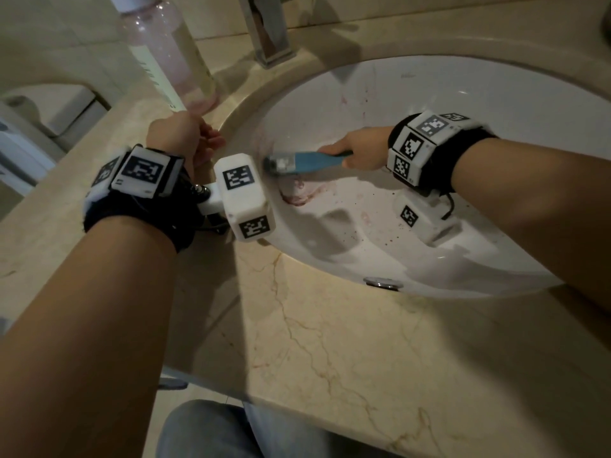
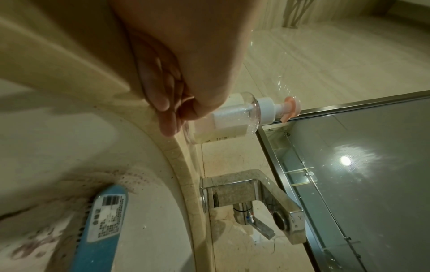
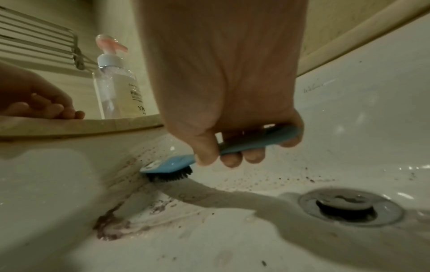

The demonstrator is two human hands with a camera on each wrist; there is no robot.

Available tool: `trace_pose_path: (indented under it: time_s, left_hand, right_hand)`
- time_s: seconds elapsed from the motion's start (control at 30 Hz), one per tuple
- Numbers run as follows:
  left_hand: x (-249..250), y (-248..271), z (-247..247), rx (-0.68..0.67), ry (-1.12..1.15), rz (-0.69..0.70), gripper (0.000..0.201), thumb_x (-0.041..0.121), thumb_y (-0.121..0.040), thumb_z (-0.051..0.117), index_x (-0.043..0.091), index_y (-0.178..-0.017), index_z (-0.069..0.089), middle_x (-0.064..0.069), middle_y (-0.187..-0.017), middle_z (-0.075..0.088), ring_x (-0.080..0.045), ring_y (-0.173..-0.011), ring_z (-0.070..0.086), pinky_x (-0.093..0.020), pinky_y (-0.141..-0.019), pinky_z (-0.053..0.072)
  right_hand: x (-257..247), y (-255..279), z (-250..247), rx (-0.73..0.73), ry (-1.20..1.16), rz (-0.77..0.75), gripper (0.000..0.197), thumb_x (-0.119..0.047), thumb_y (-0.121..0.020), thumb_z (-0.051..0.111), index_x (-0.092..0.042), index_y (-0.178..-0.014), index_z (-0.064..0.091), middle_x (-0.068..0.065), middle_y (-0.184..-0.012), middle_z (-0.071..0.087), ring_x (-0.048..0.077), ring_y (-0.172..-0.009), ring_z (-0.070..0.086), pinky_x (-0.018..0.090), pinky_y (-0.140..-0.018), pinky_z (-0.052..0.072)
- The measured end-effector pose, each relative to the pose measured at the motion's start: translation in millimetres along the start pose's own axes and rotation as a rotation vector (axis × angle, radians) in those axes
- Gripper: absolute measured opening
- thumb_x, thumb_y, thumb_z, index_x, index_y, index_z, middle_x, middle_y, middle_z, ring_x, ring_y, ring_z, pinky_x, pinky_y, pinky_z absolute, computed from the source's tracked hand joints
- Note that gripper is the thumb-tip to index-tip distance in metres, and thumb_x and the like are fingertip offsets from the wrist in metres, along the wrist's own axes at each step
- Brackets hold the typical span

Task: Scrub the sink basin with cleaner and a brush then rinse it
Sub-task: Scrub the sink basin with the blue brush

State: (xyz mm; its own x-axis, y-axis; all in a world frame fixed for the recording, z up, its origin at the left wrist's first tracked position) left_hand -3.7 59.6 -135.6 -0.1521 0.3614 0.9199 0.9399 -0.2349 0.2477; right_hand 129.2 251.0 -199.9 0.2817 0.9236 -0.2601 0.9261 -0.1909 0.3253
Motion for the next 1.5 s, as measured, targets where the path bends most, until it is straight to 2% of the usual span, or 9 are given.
trace_pose_path:
  time_s: [0.37, 0.5, 0.63, 0.73, 0.83, 1.03, 1.2, 1.4, 1.5]
  left_hand:
    - [1.6, 4.7, 0.4, -0.017, -0.034, -0.006, 0.03, 0.004, -0.091, 0.039, 0.009, -0.063, 0.046, 0.005, -0.029, 0.05, -0.003, -0.021, 0.041, -0.012, -0.027, 0.03]
    - [1.0, 5.0, -0.3, -0.015, -0.03, -0.012, 0.029, 0.005, -0.091, 0.039, 0.009, -0.063, 0.047, 0.005, -0.029, 0.05, -0.003, -0.02, 0.039, -0.012, -0.027, 0.029]
    - [1.4, 6.4, 1.1, -0.014, -0.03, -0.007, 0.03, 0.005, -0.091, 0.039, 0.01, -0.062, 0.045, 0.005, -0.029, 0.05, -0.003, -0.02, 0.039, -0.012, -0.026, 0.028]
    - [1.6, 6.8, 1.1, -0.011, -0.03, -0.008, 0.03, 0.005, -0.091, 0.038, 0.01, -0.062, 0.045, 0.005, -0.029, 0.05, -0.003, -0.019, 0.04, -0.012, -0.026, 0.028]
    - [1.1, 5.9, 0.6, -0.013, -0.027, -0.002, 0.03, 0.006, -0.092, 0.04, 0.01, -0.062, 0.047, 0.005, -0.029, 0.05, -0.004, -0.021, 0.042, -0.012, -0.027, 0.03]
    - [2.3, 5.8, -0.6, 0.0, -0.016, 0.006, 0.029, 0.012, -0.091, 0.051, 0.01, -0.063, 0.049, 0.006, -0.03, 0.051, -0.003, -0.023, 0.044, -0.011, -0.029, 0.032]
    - [1.1, 4.6, 0.9, -0.012, -0.034, -0.015, 0.03, 0.005, -0.091, 0.038, 0.01, -0.062, 0.045, 0.005, -0.029, 0.049, -0.004, -0.018, 0.038, -0.012, -0.025, 0.026]
    - [1.4, 4.9, -0.3, -0.005, 0.018, 0.003, 0.031, 0.01, -0.092, 0.047, 0.009, -0.061, 0.046, 0.005, -0.03, 0.05, -0.003, -0.021, 0.043, -0.012, -0.027, 0.029]
    - [0.3, 4.0, 0.1, -0.007, 0.024, 0.006, 0.03, 0.005, -0.091, 0.042, 0.009, -0.061, 0.045, 0.005, -0.029, 0.05, -0.003, -0.021, 0.042, -0.012, -0.027, 0.028]
  right_hand:
    - [3.1, 1.3, -3.1, 0.005, 0.142, 0.063, 0.049, -0.015, -0.101, 0.033, -0.019, -0.149, 0.027, 0.013, -0.14, 0.047, 0.035, -0.12, 0.05, 0.035, -0.099, 0.038]
    - [10.4, 4.7, 1.9, -0.079, 0.102, 0.098, 0.046, -0.019, -0.1, 0.037, -0.024, -0.146, 0.033, 0.013, -0.129, 0.056, 0.029, -0.095, 0.056, 0.03, -0.081, 0.044]
    - [2.9, 7.7, 0.3, -0.196, -0.002, 0.094, 0.054, -0.006, -0.094, 0.041, -0.033, -0.141, 0.041, 0.003, -0.079, 0.061, 0.015, -0.058, 0.045, 0.011, -0.044, 0.04]
    - [1.3, 3.8, 1.5, -0.106, 0.106, 0.116, 0.05, -0.014, -0.1, 0.034, -0.022, -0.149, 0.027, 0.014, -0.127, 0.056, 0.03, -0.101, 0.056, 0.027, -0.085, 0.045]
    - [10.4, 0.5, 9.1, -0.042, 0.185, 0.16, 0.049, -0.019, -0.103, 0.03, -0.016, -0.15, 0.019, 0.015, -0.141, 0.045, 0.033, -0.12, 0.05, 0.036, -0.099, 0.038]
    - [0.8, 9.7, 3.9, -0.164, -0.002, 0.114, 0.053, -0.01, -0.096, 0.04, -0.033, -0.144, 0.035, -0.005, -0.075, 0.054, 0.013, -0.057, 0.044, 0.018, -0.051, 0.038]
    - [11.1, 4.1, 7.6, -0.03, 0.187, 0.138, 0.052, -0.019, -0.101, 0.034, -0.02, -0.15, 0.019, 0.015, -0.139, 0.047, 0.033, -0.116, 0.052, 0.033, -0.095, 0.04]
    - [13.0, 14.0, 2.0, -0.23, -0.069, 0.141, 0.054, -0.006, -0.092, 0.044, -0.037, -0.136, 0.045, 0.003, -0.08, 0.06, 0.016, -0.061, 0.045, 0.023, -0.058, 0.039]
    - [11.3, 12.0, -0.5, -0.163, 0.028, 0.128, 0.05, -0.01, -0.097, 0.04, -0.031, -0.142, 0.039, 0.011, -0.11, 0.063, 0.018, -0.072, 0.044, 0.027, -0.066, 0.036]
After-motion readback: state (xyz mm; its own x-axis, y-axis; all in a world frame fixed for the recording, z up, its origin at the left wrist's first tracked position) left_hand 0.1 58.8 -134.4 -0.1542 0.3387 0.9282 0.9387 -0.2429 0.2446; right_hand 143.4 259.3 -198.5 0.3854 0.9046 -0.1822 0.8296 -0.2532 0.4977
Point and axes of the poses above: each hand's wrist, its own y-axis away from the middle knuckle, its own z-axis out of the palm, x = y × z, the point moved 3 cm from there along -y, towards the middle knuckle
